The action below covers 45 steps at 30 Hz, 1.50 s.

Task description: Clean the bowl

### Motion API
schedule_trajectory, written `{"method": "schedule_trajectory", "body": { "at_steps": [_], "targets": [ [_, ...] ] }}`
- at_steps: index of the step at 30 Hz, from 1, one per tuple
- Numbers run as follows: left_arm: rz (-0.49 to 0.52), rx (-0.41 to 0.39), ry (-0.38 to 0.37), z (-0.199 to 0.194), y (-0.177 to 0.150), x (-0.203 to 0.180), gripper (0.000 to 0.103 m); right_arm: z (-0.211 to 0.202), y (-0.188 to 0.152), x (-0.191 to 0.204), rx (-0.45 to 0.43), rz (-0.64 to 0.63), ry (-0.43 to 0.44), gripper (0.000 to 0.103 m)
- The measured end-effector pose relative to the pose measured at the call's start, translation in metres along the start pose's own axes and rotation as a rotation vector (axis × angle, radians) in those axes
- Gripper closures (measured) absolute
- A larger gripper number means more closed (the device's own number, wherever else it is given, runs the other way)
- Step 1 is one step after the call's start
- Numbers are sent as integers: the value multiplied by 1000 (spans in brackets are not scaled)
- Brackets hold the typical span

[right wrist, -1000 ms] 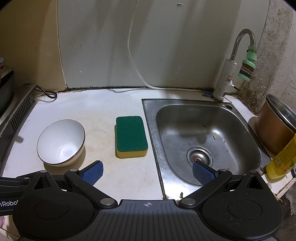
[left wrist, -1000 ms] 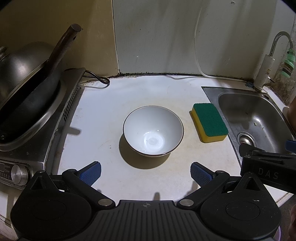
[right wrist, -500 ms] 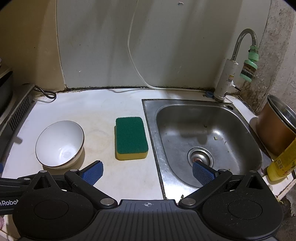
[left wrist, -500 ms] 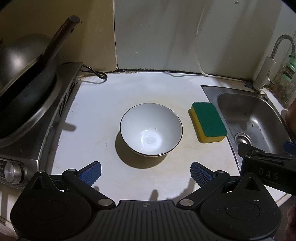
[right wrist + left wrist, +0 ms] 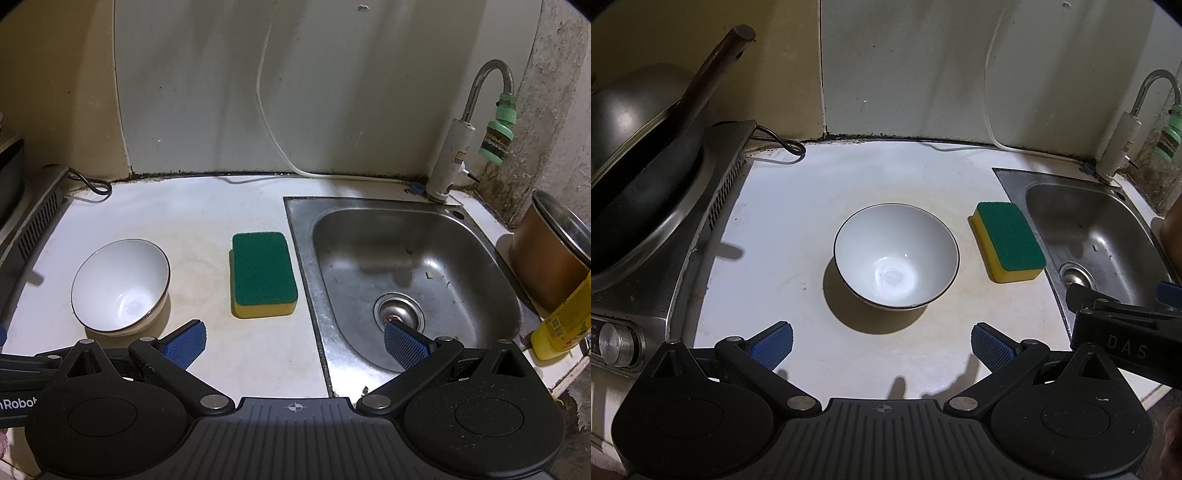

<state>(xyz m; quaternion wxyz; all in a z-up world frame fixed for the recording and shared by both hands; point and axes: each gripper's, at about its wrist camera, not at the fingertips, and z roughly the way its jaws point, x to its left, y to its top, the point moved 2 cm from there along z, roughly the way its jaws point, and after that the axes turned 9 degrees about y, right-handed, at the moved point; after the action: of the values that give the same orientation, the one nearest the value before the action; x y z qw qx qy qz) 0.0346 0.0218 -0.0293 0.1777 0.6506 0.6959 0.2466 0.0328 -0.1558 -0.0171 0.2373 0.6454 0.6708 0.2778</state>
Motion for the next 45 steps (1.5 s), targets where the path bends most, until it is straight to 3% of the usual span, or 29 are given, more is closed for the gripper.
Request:
{"method": "schedule_trajectory", "body": {
  "at_steps": [14, 28, 40, 45],
  "targets": [
    [3, 10, -51, 1, -3, 8, 0, -7, -3, 4, -12, 25, -24, 0],
    [41, 8, -29, 2, -2, 3, 0, -6, -5, 6, -2, 21, -41, 0],
    [1, 20, 45, 4, 2, -14, 0, 10, 1, -12, 6, -20, 29, 0],
    [-87, 92, -4, 16, 1, -16, 0, 20, 5, -25, 12, -32, 82, 0]
  ]
}}
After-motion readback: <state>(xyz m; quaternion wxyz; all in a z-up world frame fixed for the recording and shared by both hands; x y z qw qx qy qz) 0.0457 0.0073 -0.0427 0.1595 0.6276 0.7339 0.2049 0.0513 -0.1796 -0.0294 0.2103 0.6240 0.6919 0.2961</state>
